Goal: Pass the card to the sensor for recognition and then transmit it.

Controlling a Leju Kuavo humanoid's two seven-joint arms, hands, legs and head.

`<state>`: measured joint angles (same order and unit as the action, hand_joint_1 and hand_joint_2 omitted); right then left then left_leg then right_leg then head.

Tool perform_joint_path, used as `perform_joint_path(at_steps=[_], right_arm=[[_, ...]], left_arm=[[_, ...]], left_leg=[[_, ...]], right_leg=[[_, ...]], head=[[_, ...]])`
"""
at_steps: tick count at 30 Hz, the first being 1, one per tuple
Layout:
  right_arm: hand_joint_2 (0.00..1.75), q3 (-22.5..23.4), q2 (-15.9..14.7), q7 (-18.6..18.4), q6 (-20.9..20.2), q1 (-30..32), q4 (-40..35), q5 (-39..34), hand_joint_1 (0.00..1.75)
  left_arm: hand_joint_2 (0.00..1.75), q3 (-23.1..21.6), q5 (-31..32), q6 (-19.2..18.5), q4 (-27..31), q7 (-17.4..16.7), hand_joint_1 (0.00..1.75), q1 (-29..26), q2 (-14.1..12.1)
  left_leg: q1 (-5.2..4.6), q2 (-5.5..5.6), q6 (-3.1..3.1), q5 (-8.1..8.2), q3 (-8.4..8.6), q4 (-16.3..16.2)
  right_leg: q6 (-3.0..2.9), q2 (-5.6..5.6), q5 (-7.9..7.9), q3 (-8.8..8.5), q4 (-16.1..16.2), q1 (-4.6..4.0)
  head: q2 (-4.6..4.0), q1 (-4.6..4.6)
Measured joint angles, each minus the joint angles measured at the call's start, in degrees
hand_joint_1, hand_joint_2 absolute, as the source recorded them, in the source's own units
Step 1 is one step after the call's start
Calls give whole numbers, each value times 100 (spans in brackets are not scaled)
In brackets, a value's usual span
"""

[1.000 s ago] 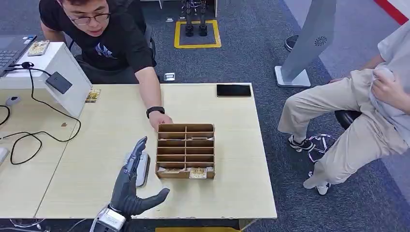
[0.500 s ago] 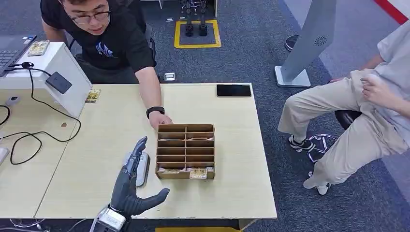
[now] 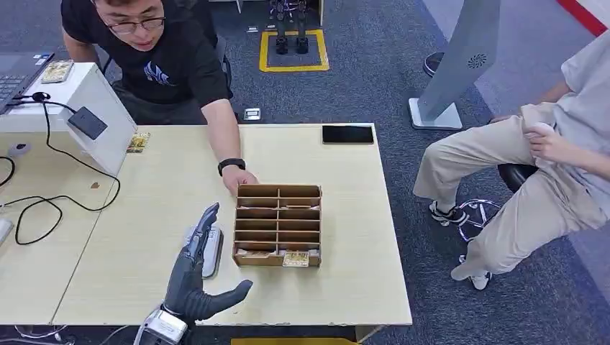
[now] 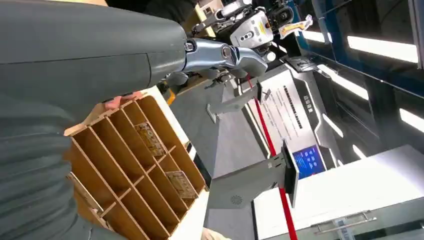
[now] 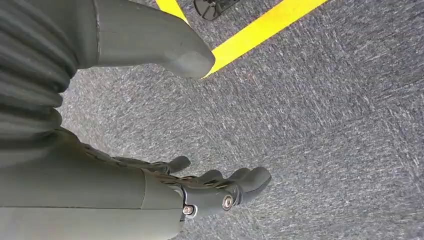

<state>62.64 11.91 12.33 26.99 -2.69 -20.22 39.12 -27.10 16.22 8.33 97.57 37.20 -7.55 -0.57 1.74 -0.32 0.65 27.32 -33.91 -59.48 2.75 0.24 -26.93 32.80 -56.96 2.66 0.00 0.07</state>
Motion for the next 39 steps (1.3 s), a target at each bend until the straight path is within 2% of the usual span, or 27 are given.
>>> perform_joint_path(at_steps=[1, 2, 3, 4, 5, 6, 7, 8, 9, 10, 11, 13, 15, 28, 39], right_arm=[[175, 0, 0, -15, 0, 0, 0, 42, 0], [175, 0, -2, -70, -9, 2, 2, 136, 0], [175, 0, -2, -140, -28, 1, 2, 232, 0], [175, -2, -2, -177, -55, -8, 2, 293, 0], [175, -2, -2, -201, -70, -21, 2, 328, 0], [175, -2, -2, -210, -77, -18, 2, 343, 0], [175, -2, -2, -214, -77, -3, 2, 341, 0], [175, -2, -2, -221, -77, 2, 2, 341, 0], [175, -2, -2, -225, -77, -3, 2, 341, 0], [175, -2, -2, -227, -77, -8, 2, 341, 0], [175, -2, -2, -227, -77, -5, 2, 341, 0], [175, -2, -2, -227, -77, 12, 2, 341, 0], [175, -2, -2, -227, -77, 8, 2, 341, 0], [175, -2, -2, -227, -79, 10, 2, 444, 0], [175, -2, -4, -221, -79, 6, 2, 450, 0]], left_arm=[[175, 0, 121, 99, -2, -116, 0, 3, -2], [175, -15, 457, 406, -95, -441, 0, 57, -18], [175, -112, 1061, 1009, -406, -1011, 0, 200, -41], [175, -274, 2001, 1804, -790, -1854, 0, 339, -48], [175, -407, 3131, 2383, -1156, -2663, 0, 408, -66], [175, -505, 4424, 2769, -1432, -3170, 0, 459, -76], [175, -598, 5575, 2920, -1680, -3297, 0, 541, -85], [175, -663, 6350, 2966, -1874, -3186, 0, 612, -94], [175, -693, 7038, 2977, -2059, -3095, 0, 666, -103], [175, -741, 7336, 2977, -2182, -3027, 0, 676, -114], [175, -759, 7212, 2977, -2249, -3038, 0, 690, -118], [175, -806, 6374, 2975, -2384, -3025, 0, 736, -142], [175, -828, 5921, 2975, -2485, -3032, 0, 774, -149], [175, -977, 6063, 2881, -2717, -3292, 0, 836, -221], [175, -981, 6146, 2962, -2717, -3357, 0, 854, -232]], left_leg=[[0, 0, 0, 0, 0, 0], [-1, 0, 0, 0, 2, 0], [-1, 6, 0, 0, 2, 0], [0, 7, 0, 0, 3, 0], [0, -2, 1, 0, 2, 1], [0, -4, 1, 0, 2, 1], [0, -2, 0, -1, 1, 0], [0, 3, -3, -3, 1, 0], [0, 2, -3, -3, 2, 0], [-1, -5, -3, -2, 5, 0], [0, -9, 3, 2, 5, 0], [0, -4, 3, 2, 5, 0], [0, -4, 3, 2, 4, 0], [1, -3, 3, 2, 3, 2], [1, -3, 3, 2, 3, 2]], right_leg=[[0, 0, 0, 2, 1, 0], [0, -2, 0, 12, 3, 1], [0, -10, -1, 7, 2, 1], [0, -12, -1, -1, 2, 0], [-3, -1, 3, 2, 1, 0], [-3, 1, 4, 3, 0, 0], [-2, -1, 3, 0, 0, 1], [-2, -6, 3, -7, 0, 0], [-2, -3, 3, -7, 0, 1], [-2, 7, 4, -3, 0, 1], [-3, 9, 4, -2, 0, 0], [-2, 9, 2, 0, 0, 0], [-3, 9, 2, 1, 0, -1], [-5, 8, 0, 1, 0, -1], [-5, 8, 0, 1, 0, -1]], head=[[0, 0], [0, 0], [0, 2], [0, -2], [0, -2], [0, 11], [0, 11], [0, 4], [0, 0], [0, 0], [0, 4], [0, 4], [0, 7], [0, 9], [0, 7]])
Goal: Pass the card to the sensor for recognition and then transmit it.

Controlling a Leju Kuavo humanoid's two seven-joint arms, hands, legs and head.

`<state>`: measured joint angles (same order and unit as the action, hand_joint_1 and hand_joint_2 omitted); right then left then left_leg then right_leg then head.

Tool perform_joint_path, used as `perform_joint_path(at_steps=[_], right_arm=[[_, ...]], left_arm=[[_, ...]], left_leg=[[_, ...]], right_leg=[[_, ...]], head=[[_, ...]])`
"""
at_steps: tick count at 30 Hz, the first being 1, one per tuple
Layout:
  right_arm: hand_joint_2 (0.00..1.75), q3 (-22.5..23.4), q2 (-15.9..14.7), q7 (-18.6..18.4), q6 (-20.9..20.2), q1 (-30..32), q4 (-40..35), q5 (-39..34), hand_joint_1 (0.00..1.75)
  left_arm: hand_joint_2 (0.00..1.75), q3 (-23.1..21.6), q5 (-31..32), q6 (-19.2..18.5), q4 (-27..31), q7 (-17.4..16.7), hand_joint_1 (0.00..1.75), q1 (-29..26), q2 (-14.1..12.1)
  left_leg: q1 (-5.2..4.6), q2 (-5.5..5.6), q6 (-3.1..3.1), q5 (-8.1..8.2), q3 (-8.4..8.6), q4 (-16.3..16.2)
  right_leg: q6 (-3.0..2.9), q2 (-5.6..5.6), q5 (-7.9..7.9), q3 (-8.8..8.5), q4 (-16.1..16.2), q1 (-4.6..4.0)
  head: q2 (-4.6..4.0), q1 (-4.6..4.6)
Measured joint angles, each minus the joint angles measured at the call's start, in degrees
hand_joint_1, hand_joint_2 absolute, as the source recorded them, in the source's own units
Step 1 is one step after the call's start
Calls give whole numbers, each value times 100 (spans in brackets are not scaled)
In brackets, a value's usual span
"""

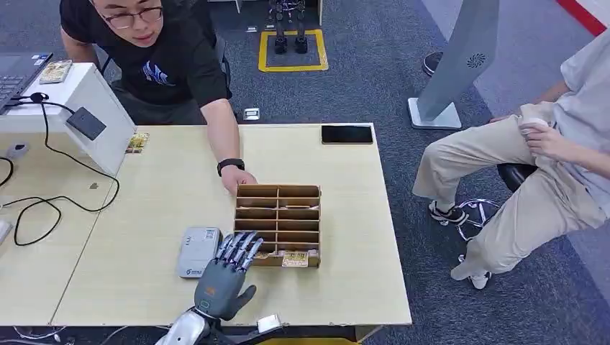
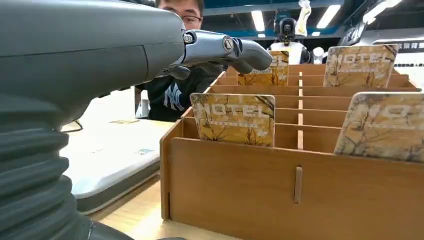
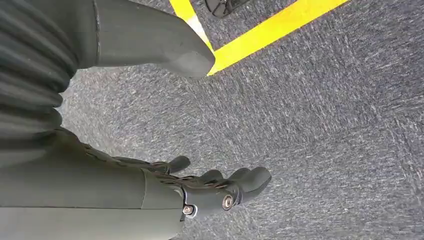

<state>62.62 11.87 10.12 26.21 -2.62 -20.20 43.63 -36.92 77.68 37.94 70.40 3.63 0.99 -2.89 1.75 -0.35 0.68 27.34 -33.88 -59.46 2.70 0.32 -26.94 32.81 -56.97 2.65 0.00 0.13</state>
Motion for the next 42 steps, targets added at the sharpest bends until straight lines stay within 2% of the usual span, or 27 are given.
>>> perform_joint_path(at_steps=[7, 17, 42], right_arm=[[175, 9, 2, 11, 0, -2, 4, 76, 0], [175, 92, 2, 11, 4, -3, 18, 76, 0], [175, 122, 2, 11, 2, -27, 39, 90, 0]], left_arm=[[175, 7, 429, 135, 35, -241, 0, 3, 61], [175, 103, 800, 151, 234, -310, 0, -19, 238], [175, 208, 959, 151, 341, -476, 0, -10, 520]], left_leg=[[0, 1, 0, 0, -1, 0], [0, 1, 0, 0, -1, 0], [0, 1, 0, 0, 0, 0]], right_leg=[[0, -1, 0, -1, 0, 0], [0, -2, 0, -2, 0, 0], [0, -2, 0, -2, 0, 0]], head=[[0, 2], [0, 2], [0, 0]])
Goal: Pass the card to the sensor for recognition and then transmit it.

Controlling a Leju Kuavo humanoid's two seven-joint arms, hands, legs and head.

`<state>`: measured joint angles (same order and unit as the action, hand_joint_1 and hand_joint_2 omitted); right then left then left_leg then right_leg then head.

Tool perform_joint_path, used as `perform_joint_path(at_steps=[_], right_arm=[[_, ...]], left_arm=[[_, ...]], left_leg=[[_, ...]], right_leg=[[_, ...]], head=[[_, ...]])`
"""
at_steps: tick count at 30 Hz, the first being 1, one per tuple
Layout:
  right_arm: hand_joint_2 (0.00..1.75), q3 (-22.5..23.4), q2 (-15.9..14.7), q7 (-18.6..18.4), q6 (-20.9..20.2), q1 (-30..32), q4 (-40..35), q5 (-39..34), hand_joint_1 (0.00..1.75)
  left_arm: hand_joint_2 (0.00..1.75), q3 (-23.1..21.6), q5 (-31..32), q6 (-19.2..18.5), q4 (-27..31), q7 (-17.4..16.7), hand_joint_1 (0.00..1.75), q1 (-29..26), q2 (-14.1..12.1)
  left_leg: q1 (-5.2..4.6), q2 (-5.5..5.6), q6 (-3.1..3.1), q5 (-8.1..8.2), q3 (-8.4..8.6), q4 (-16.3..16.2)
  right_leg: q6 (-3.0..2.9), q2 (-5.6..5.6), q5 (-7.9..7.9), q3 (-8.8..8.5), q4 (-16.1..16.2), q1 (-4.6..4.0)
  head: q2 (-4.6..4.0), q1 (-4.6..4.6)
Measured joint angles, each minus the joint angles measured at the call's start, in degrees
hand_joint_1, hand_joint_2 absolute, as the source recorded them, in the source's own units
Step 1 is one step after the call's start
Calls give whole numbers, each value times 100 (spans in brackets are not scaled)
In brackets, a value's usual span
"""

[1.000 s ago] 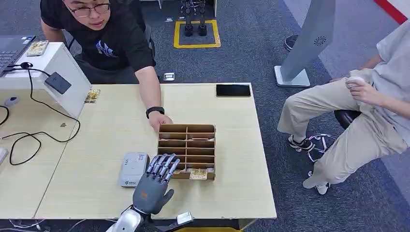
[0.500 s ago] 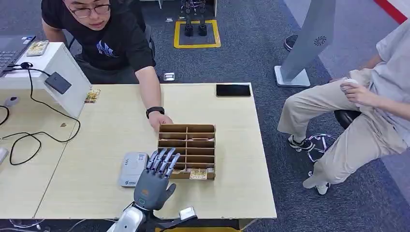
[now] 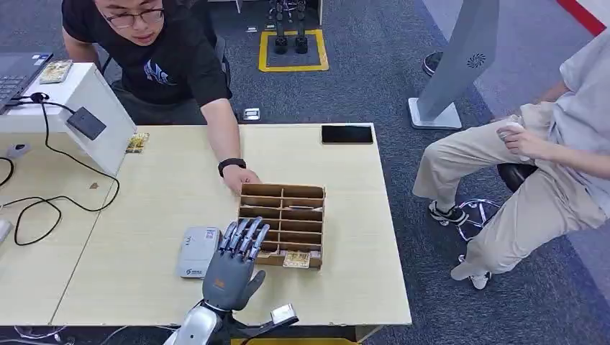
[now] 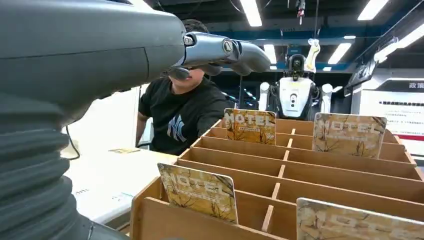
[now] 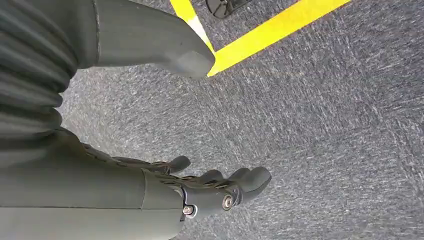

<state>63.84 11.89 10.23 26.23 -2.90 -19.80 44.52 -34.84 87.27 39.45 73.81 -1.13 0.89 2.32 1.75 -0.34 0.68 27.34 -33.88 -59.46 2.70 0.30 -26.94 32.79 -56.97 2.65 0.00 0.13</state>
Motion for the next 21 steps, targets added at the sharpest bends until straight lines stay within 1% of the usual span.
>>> perform_joint_path(at_steps=[2, 5, 7, 13, 18, 21], right_arm=[[175, 0, 0, 0, 2, 0, 0, 7, 0], [175, 0, 0, -2, 0, -2, 4, 44, 0], [175, 0, 0, -11, 0, -4, 13, 81, 0], [175, 0, 0, -17, -2, -6, 31, 109, 0], [175, 0, 0, -17, -7, -15, 50, 207, 0], [175, 0, 0, -17, -9, -33, 68, 212, 0]], left_arm=[[175, 0, 64, 0, -2, -68, 0, 4, 4], [175, 0, 208, 0, -39, -341, 0, 60, -11], [175, 0, 217, 0, -85, -431, 0, 110, -28], [175, -2, 217, 0, -314, -499, 0, 221, -63], [175, -20, 217, 0, -756, -603, 0, 397, -48], [175, -26, 212, 0, -1012, -601, 0, 497, -22]], left_leg=[[0, 0, 0, 0, 0, 0], [0, 0, 0, 0, 0, 0], [0, 0, 0, 0, 0, 0], [0, 0, 0, 0, 0, 0], [0, 0, 0, 0, 0, 0], [0, -1, 0, 0, 1, 0]], right_leg=[[0, 0, 0, 0, 0, 0], [0, 0, 0, 0, 0, 0], [0, 0, 0, 0, 0, 0], [0, 0, 0, 0, 0, 0], [0, 0, 0, 1, 0, 0], [0, 2, 1, 1, 0, 0]], head=[[0, 0], [0, 0], [0, 2], [-2, 2], [0, 0], [0, 2]])
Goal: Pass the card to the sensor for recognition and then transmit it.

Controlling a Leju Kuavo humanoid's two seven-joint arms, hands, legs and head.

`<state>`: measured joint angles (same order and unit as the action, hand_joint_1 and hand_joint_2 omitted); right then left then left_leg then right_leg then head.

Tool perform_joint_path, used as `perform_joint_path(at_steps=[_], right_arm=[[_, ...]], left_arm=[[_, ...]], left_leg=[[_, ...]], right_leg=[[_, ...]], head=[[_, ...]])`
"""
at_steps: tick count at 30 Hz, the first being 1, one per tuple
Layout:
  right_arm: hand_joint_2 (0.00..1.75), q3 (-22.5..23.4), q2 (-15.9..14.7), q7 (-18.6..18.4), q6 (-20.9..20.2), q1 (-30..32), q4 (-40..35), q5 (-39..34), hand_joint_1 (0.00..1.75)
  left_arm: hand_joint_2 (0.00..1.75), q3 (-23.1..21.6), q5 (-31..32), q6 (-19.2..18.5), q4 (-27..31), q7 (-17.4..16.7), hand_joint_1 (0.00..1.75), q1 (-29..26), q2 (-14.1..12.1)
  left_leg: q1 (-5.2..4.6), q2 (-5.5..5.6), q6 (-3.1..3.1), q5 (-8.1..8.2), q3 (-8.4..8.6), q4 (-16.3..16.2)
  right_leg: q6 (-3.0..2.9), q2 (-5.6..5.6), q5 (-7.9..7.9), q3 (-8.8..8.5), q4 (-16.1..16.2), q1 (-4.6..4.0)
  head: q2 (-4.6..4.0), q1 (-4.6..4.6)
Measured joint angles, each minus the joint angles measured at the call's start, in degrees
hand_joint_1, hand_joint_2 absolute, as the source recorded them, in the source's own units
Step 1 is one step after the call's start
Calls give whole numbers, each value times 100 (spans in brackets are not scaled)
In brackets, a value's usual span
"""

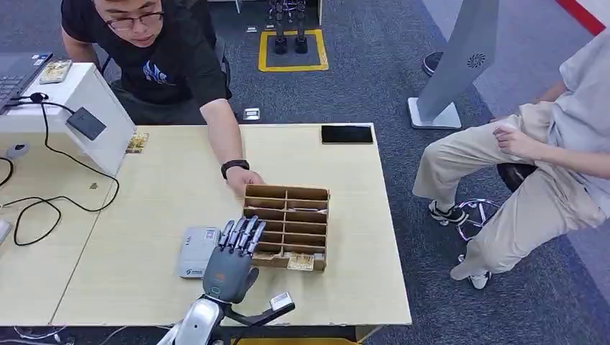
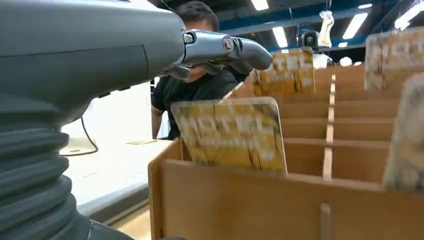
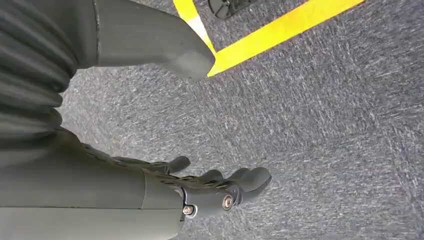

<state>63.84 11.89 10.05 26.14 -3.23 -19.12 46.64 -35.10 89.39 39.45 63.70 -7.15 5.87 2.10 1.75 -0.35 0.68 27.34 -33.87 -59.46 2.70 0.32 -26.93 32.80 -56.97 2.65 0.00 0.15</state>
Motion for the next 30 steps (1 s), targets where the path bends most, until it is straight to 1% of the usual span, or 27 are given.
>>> perform_joint_path(at_steps=[5, 16, 17, 18, 19, 22, 27, 30], right_arm=[[175, 0, 0, 7, -4, -22, 35, 2, 0], [175, 0, 0, 9, -9, -36, 61, 2, 0], [175, 0, 0, 9, -9, -36, 61, 2, 0], [175, 0, 0, 9, -9, -36, 61, 2, 0], [175, 0, 0, 9, -9, -36, 63, 2, 0], [175, 0, 0, 11, -17, -37, 63, 7, 0], [175, 0, 0, 24, -17, -41, 90, 79, 0], [175, 0, -2, 28, -13, -45, 101, 85, 0]], left_arm=[[175, -4, -7, 0, -423, 59, 0, 126, 94], [175, -11, -7, 68, -674, 64, 0, 231, 175], [175, -11, -7, 68, -687, 64, 3, 235, 177], [175, -11, -7, 70, -693, 64, 148, 237, 177], [175, -11, -9, 70, -700, 66, 175, 239, 177], [175, -17, -96, 70, -753, 171, 175, 272, 179], [175, -103, -761, 87, -851, 761, 175, 412, 168], [175, -116, -949, 90, -840, 953, 175, 411, 159]], left_leg=[[0, 1, 0, 0, 0, 0], [0, 1, 0, 0, 1, 0], [0, 1, 0, 0, 1, 0], [0, 1, 0, 0, 2, 0], [0, 1, 0, 0, 2, 0], [0, 2, 0, 0, 3, 0], [0, 6, 0, 0, 15, 0], [0, 10, 0, 0, 16, 1]], right_leg=[[0, -1, 0, 0, 0, 0], [0, -3, 0, -3, 0, 0], [1, -3, 1, -4, 0, 0], [1, -3, 1, -5, 0, 0], [1, -3, 1, -5, 0, 0], [1, -4, 1, -6, 0, 0], [0, -12, -1, -24, 0, 0], [0, -16, -2, -27, 0, 0]], head=[[0, 0], [0, 0], [0, -2], [0, 0], [-2, -2], [0, -2], [0, -2], [0, 0]])
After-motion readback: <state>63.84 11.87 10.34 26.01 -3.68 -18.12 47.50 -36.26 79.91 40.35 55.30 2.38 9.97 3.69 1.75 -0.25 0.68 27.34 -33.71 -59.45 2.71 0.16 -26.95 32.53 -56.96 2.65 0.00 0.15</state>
